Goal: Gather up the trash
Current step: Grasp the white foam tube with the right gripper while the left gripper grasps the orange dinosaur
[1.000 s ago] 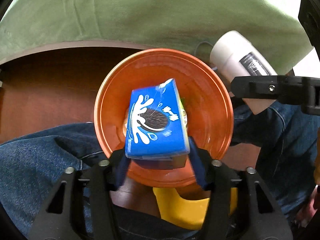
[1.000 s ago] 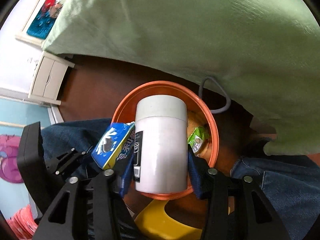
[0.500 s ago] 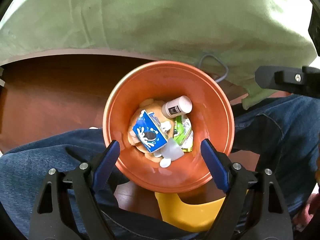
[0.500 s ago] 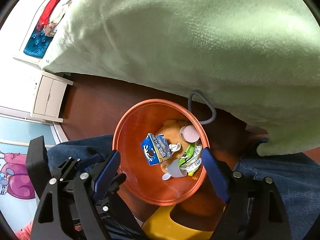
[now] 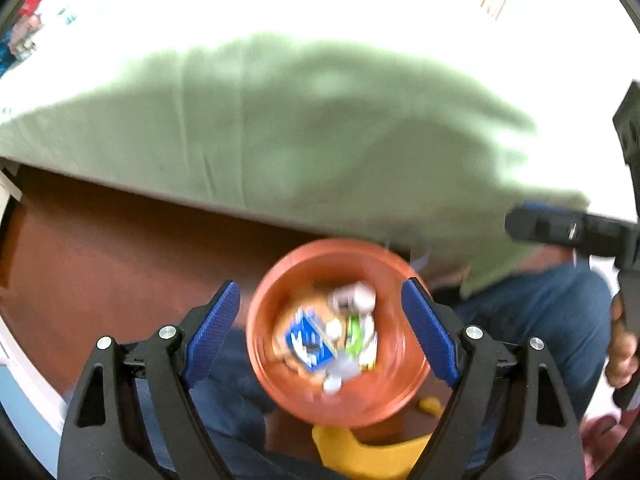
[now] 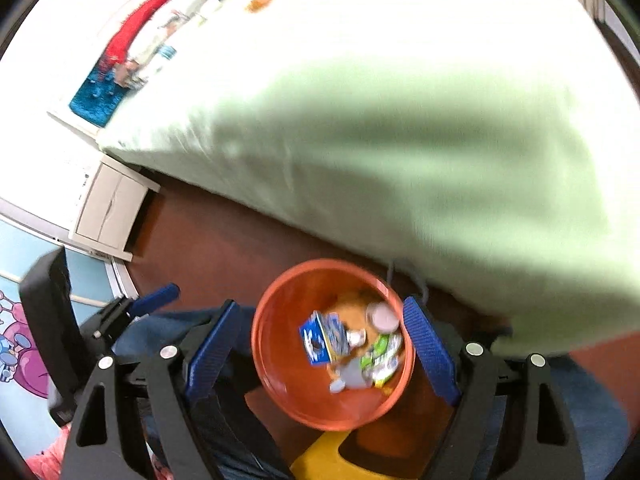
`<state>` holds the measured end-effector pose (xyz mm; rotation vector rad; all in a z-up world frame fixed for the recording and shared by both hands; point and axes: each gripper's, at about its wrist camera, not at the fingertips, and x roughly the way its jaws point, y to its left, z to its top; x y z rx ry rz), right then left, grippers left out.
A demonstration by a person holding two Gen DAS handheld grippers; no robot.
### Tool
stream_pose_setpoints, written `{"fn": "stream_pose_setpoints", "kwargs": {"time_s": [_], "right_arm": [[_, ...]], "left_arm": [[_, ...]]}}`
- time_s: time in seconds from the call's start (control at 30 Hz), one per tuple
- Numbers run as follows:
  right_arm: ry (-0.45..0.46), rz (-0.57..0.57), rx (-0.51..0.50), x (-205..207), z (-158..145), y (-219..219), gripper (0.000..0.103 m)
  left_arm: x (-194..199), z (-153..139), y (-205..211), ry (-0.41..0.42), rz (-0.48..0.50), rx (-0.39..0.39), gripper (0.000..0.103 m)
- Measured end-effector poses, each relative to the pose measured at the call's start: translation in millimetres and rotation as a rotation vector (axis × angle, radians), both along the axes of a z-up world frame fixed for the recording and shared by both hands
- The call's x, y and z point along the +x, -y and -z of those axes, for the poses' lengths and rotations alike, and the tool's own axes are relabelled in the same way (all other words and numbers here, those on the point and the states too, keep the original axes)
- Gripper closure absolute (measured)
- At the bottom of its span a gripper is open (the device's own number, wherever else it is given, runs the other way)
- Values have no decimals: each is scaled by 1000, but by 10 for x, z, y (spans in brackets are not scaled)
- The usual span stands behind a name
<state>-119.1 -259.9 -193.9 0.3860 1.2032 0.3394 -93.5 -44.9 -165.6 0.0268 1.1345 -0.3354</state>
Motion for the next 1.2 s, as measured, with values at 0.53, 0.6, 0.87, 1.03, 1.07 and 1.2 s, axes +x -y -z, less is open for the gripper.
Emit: {"fn": "stream_pose_setpoints", "kwargs": {"time_s": [0.53, 0.6, 0.87, 1.03, 1.07, 1.2], "right_arm": [[317, 146, -291, 1856, -976, 693, 16], [307, 164, -341, 2298, -948, 778, 16], [262, 190, -427, 3471, -755, 880, 16], [204, 167, -458, 3823, -550, 876, 42], [185, 162, -462, 3859, -503, 879, 74], [194, 169, -406, 3786, -511, 974, 78]], "left_arm": [[1579, -1251, 22, 304, -105, -28, 16], [1776, -1234, 25, 301, -116, -17, 16], [2439, -1045, -21, 276, -149, -4, 16], [2713, -933, -28, 255, -158, -3, 16], [2758, -914, -20, 252, -159, 0, 16], [2876, -872, 15, 255, -149, 9, 16]]}}
